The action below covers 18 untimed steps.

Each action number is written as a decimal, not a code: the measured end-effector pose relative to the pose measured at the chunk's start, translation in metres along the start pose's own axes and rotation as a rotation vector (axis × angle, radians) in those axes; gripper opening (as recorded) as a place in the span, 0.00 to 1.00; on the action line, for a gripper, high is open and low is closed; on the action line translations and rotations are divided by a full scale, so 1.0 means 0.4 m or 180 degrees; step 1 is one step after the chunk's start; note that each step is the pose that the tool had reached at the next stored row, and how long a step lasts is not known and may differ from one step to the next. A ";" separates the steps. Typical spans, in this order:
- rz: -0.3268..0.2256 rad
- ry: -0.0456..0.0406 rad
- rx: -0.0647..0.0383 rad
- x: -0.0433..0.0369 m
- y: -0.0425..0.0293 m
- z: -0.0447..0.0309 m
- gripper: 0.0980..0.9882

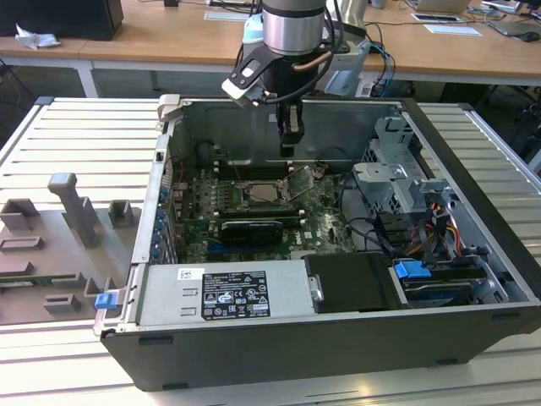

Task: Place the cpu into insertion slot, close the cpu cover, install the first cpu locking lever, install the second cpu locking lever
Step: 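Close the cpu cover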

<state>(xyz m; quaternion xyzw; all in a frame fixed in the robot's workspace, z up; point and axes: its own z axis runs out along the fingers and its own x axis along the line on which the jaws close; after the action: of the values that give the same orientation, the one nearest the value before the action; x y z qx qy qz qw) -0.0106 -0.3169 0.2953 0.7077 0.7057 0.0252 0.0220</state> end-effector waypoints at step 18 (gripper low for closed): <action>0.0000 0.0001 0.0001 0.001 0.058 0.007 0.01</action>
<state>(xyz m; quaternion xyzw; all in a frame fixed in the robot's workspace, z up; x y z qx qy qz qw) 0.0127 -0.3167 0.2941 0.7077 0.7057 0.0252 0.0217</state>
